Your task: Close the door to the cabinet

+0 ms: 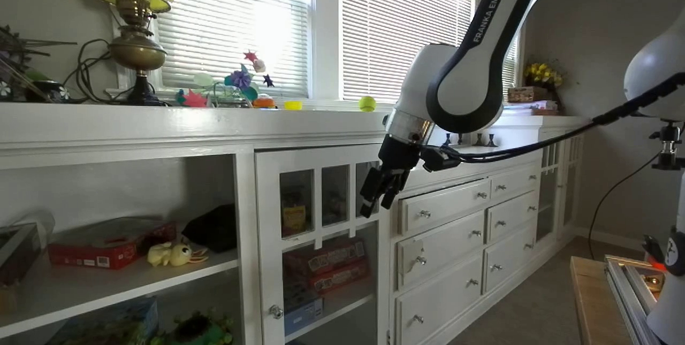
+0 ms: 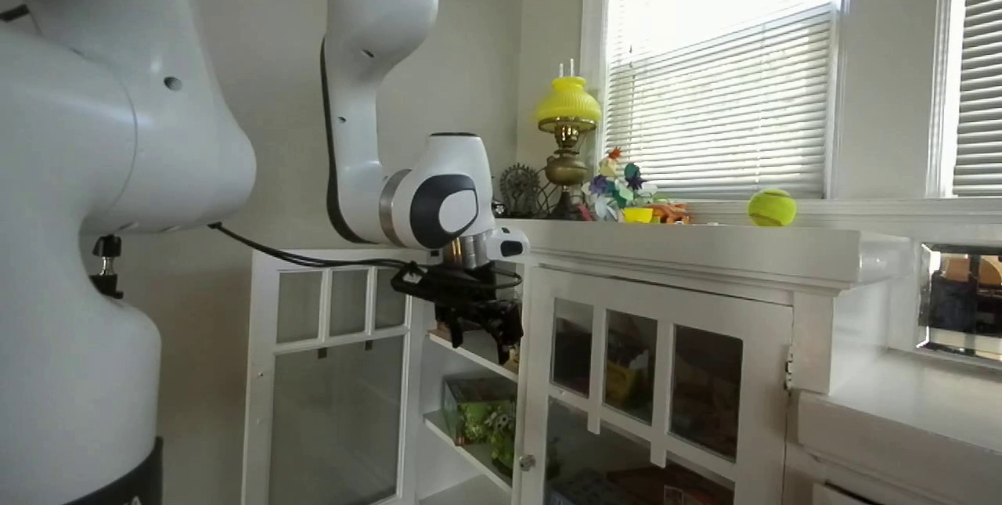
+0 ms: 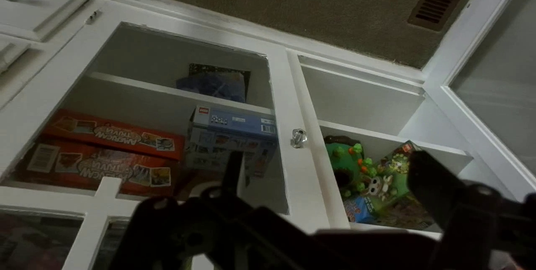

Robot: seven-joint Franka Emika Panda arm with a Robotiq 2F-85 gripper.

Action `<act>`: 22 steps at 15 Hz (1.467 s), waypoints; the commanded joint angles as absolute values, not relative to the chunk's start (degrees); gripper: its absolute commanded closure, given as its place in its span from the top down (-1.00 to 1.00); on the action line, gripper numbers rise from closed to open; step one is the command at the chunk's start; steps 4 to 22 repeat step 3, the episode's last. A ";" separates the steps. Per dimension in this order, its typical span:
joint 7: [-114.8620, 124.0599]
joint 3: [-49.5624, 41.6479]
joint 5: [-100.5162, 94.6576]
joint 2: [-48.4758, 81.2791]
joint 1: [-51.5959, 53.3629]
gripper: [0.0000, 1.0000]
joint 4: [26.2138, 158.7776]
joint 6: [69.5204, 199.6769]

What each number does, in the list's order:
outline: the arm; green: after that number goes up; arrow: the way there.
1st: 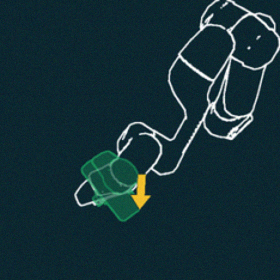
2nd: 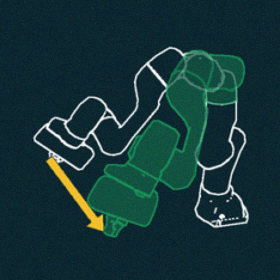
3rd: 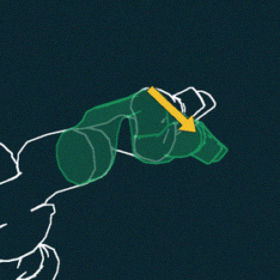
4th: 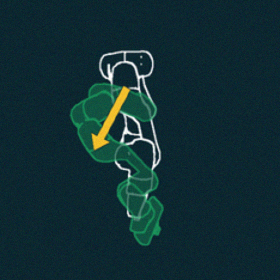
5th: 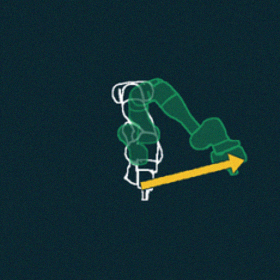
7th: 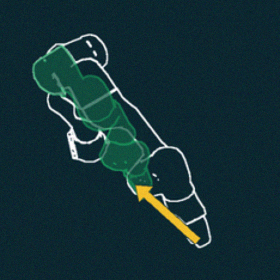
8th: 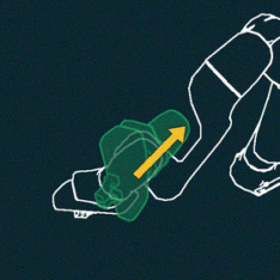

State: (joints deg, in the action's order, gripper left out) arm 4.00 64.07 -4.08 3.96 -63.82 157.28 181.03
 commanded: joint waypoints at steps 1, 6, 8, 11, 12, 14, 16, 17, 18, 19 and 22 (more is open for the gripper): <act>4.00 64.07 -4.08 3.91 -63.86 1.00 157.28 181.02; 4.00 64.07 -4.08 3.91 -63.98 1.00 157.28 181.00; 4.00 64.07 -4.08 3.91 -63.98 1.00 157.28 181.00; 4.00 64.07 -4.08 3.91 -63.98 1.00 157.28 181.00; 4.00 64.07 -4.08 3.91 -63.98 1.00 157.28 181.00; 4.00 64.07 -4.08 3.91 -63.98 1.00 157.28 181.00; 4.00 64.07 -4.08 3.91 -63.98 1.00 157.28 181.00; 4.00 64.07 -4.08 3.91 -63.98 1.00 157.28 181.00; 4.00 64.07 -4.08 3.91 -63.98 1.00 157.28 181.00; 4.00 64.07 -4.08 3.91 -63.98 1.00 157.28 181.00; 4.00 64.07 -4.08 3.91 -63.98 1.00 157.28 181.00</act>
